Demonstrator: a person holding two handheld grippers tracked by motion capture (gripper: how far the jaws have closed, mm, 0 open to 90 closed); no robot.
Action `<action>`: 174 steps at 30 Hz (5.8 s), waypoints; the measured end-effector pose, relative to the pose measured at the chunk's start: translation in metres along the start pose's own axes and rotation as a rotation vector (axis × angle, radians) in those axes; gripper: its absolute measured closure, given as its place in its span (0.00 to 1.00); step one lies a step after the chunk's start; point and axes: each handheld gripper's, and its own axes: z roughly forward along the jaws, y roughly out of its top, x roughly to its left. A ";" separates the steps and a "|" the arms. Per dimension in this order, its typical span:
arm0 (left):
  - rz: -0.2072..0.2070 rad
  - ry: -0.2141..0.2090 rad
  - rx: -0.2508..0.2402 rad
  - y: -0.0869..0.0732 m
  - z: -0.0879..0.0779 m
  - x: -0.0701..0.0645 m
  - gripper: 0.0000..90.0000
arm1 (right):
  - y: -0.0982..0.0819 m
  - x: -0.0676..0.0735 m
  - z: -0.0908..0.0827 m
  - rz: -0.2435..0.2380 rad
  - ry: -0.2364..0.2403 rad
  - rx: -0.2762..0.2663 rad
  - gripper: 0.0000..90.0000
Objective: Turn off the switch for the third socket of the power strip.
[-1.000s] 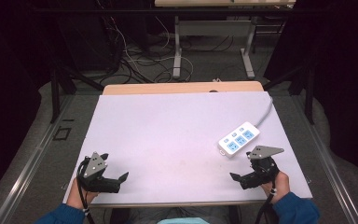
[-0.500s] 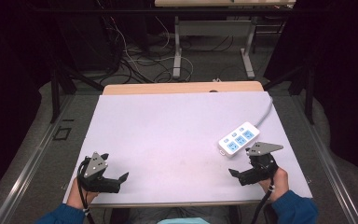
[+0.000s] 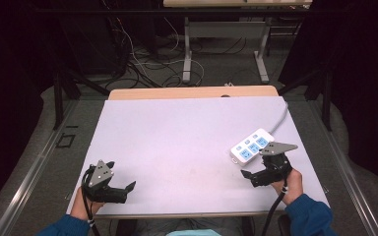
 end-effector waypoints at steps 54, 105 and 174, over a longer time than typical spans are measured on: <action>0.003 0.002 0.003 0.000 0.000 0.001 0.00 | 0.040 -0.051 0.029 0.093 0.003 0.043 0.00; 0.001 0.003 0.010 0.000 0.000 0.001 0.00 | 0.054 -0.064 0.057 0.119 0.043 0.117 0.35; 0.005 0.001 0.021 -0.001 0.002 0.000 0.00 | 0.046 -0.047 0.082 0.004 -0.050 0.245 1.00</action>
